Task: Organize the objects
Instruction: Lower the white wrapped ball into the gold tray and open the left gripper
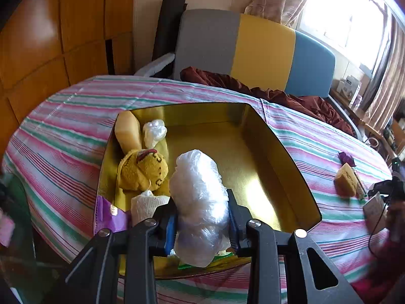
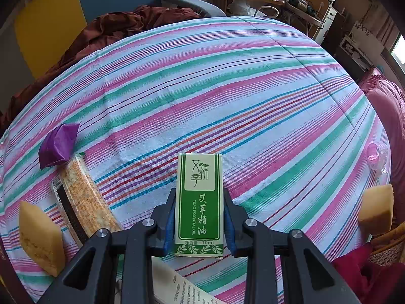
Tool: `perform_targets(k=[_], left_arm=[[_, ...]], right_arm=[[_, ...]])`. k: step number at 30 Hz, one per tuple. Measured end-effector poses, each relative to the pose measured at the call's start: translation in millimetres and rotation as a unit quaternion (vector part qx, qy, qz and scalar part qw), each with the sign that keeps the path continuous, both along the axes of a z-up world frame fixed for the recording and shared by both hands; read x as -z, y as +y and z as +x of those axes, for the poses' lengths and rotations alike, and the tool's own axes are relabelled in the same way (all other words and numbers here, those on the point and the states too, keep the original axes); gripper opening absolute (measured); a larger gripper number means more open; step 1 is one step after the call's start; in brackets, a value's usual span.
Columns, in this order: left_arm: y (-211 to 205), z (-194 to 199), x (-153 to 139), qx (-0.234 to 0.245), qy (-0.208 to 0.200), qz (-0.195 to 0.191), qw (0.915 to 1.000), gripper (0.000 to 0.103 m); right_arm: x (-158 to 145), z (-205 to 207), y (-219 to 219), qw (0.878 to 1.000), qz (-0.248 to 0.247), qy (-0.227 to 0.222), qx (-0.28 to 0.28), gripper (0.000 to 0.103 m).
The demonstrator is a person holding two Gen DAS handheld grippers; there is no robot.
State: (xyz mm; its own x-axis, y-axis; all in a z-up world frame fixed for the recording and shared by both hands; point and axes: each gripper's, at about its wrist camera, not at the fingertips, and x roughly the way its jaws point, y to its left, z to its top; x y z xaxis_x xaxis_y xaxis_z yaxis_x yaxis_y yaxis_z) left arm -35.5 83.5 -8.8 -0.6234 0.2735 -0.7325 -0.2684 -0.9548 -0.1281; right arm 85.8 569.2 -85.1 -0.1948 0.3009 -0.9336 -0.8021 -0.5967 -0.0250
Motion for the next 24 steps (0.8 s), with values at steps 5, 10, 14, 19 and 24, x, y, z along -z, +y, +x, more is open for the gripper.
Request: perform_targets(k=[5,10,14,19,24], left_arm=[[0,-3,5,-0.003,-0.008,-0.001,1.0000,0.033],[5,-7,6,0.001,-0.007,-0.013,0.9999,0.033],[5,-24,7,0.010,-0.044,0.021,0.9988,0.033],[-4,-58,9,0.008,-0.120,0.119,0.9856,0.033],[10,-81,7,0.011,-0.120,0.103,0.9873,0.034]], right_arm=[[0,0,0,1.000,0.002,-0.001,-0.001,0.031],[-1,1,1,1.000,-0.001,0.002,0.001,0.031],[-2,4,4,1.000,-0.010,0.012,0.009,0.031],[-7,9,7,0.999,-0.016,0.030,0.021,0.031],[-15,9,5,0.998,-0.013,0.050,0.018,0.031]])
